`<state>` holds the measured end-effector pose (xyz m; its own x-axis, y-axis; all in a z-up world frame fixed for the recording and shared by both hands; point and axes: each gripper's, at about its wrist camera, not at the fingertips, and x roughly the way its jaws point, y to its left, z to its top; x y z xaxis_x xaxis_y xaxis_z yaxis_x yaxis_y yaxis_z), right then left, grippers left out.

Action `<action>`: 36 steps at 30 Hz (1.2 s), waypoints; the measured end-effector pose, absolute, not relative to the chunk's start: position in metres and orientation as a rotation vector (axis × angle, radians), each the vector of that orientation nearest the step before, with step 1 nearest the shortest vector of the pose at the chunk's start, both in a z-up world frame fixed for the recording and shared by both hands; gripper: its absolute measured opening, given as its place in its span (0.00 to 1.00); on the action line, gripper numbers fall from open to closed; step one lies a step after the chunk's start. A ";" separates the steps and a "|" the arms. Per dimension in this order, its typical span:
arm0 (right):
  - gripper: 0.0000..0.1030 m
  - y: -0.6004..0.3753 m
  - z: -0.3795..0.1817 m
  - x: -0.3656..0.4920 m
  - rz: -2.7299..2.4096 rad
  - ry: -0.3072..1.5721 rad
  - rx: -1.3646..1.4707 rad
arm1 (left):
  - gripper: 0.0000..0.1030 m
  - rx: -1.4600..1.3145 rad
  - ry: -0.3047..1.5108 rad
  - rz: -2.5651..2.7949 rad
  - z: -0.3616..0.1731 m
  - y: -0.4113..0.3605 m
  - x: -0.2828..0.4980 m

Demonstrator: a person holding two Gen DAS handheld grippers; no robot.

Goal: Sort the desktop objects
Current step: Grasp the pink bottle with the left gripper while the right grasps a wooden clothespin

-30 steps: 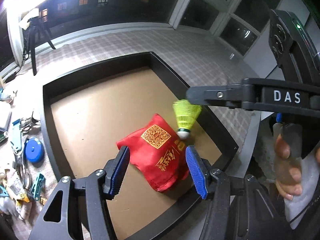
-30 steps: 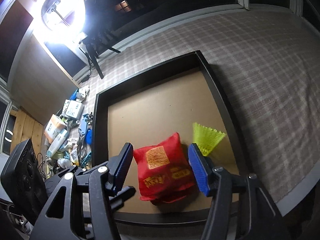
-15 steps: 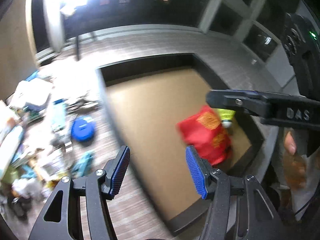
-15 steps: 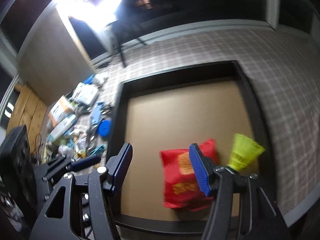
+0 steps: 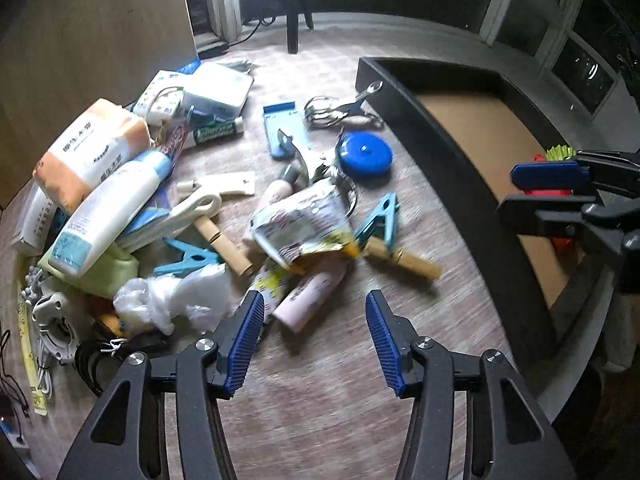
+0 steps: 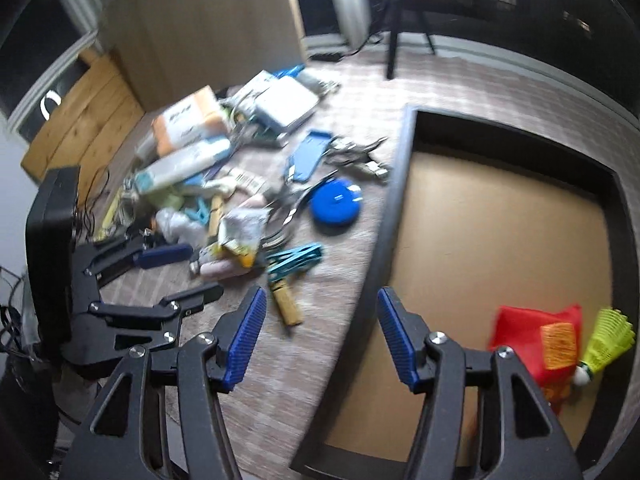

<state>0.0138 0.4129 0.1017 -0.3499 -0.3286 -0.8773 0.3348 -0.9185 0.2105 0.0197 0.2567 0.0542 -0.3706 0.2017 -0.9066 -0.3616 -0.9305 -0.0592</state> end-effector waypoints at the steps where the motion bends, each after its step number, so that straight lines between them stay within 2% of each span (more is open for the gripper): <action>1: 0.52 0.408 0.098 0.014 -2.284 0.013 1.498 | 0.48 -1.517 0.212 2.335 0.052 0.254 0.020; 6: 0.45 0.388 0.083 0.011 -2.270 0.060 1.547 | 0.40 -1.514 0.242 2.299 0.046 0.253 0.019; 8: 0.41 0.382 0.077 0.010 -2.266 0.081 1.566 | 0.32 -1.516 0.249 2.276 0.040 0.253 0.016; 14: 0.38 0.366 0.058 0.006 -2.244 0.120 1.627 | 0.25 -1.521 0.246 2.218 0.031 0.254 0.009; 24: 0.34 0.350 0.037 -0.004 -2.282 0.204 1.686 | 0.24 -1.525 0.283 2.165 0.022 0.266 0.002; 25: 0.34 0.348 0.037 -0.005 -2.289 0.220 1.684 | 0.22 -1.527 0.285 2.164 0.021 0.268 0.001; 27: 0.31 0.346 0.037 -0.006 -2.299 0.227 1.684 | 0.20 -1.528 0.296 2.174 0.021 0.270 0.001; 29: 0.20 0.345 0.034 -0.007 -2.266 0.184 1.703 | 0.19 -1.528 0.290 2.174 0.021 0.271 0.002; 33: 0.19 0.340 0.034 -0.005 -2.288 0.216 1.686 | 0.19 -1.520 0.266 2.176 0.020 0.270 0.004; 36: 0.13 0.344 0.035 -0.004 -2.278 0.148 1.696 | 0.19 -1.521 0.238 2.180 0.020 0.266 0.012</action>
<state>-0.0044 0.3438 0.0346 -0.2605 -0.1741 -0.9496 0.2954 -0.9508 0.0933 0.0121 0.2656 0.0198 -0.2765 0.2762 -0.9205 -0.4682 -0.8752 -0.1220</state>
